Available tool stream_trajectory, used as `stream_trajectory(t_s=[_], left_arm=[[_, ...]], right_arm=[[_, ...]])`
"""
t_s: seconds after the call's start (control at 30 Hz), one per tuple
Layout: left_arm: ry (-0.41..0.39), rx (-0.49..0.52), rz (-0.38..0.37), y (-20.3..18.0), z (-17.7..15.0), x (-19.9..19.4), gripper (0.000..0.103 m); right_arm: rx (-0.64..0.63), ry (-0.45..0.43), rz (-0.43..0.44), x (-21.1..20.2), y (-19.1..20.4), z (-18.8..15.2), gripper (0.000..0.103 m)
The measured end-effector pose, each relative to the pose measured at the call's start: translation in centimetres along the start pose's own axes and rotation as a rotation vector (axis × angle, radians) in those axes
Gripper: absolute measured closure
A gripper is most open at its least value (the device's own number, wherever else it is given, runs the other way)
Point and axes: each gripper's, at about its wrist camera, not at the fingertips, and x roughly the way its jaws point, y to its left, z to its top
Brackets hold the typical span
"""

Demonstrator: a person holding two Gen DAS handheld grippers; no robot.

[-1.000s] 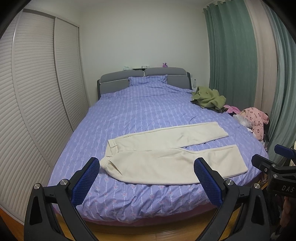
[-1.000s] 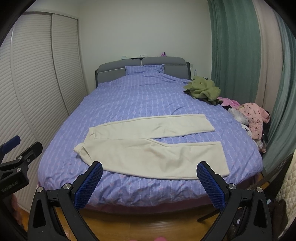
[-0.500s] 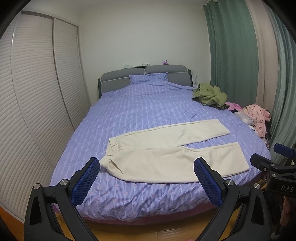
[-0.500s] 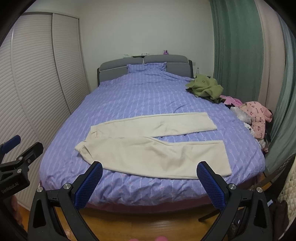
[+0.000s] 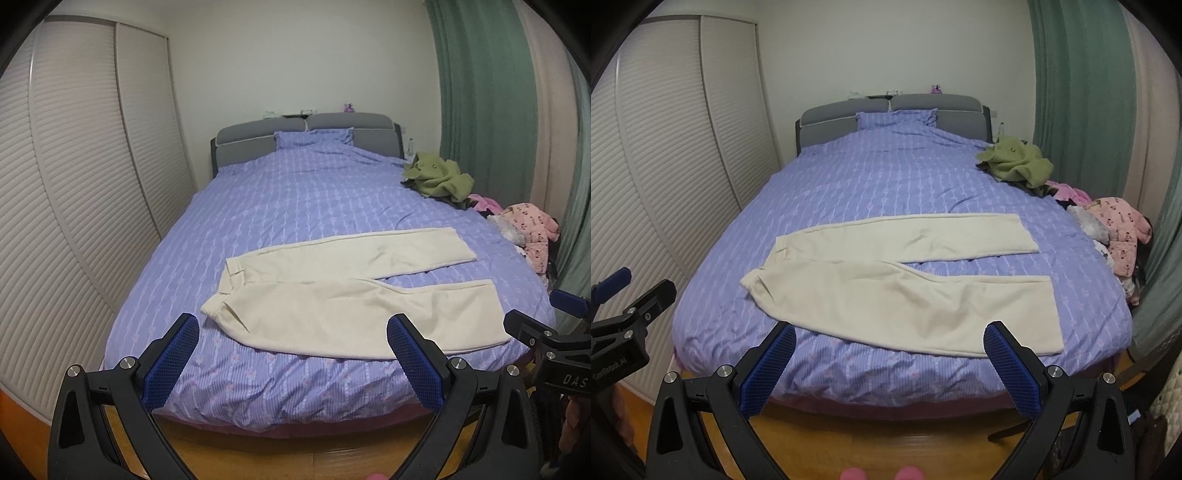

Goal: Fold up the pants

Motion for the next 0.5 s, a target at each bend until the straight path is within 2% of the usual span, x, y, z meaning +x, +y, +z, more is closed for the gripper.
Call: stream_trajectory(t_s=[0.2, 0.3, 0.5], left_arm=[[0.015, -0.022, 0.068, 0.0, 0.1, 1.4, 0.0], [0.035, -0.036, 0.072, 0.5, 0.1, 2.3, 0.0], [0.102, -0.068, 0.091, 4.2, 0.0, 6.0, 0.0]], right_arm=[[-0.034, 0.019, 0.06, 2.2, -0.5, 0.4, 0.0], [-0.05, 0.021, 0.079, 3.4, 0.0, 0.7, 0.0], [-0.009, 0.081, 0.109, 7.4, 2.1, 1.2, 0.0]])
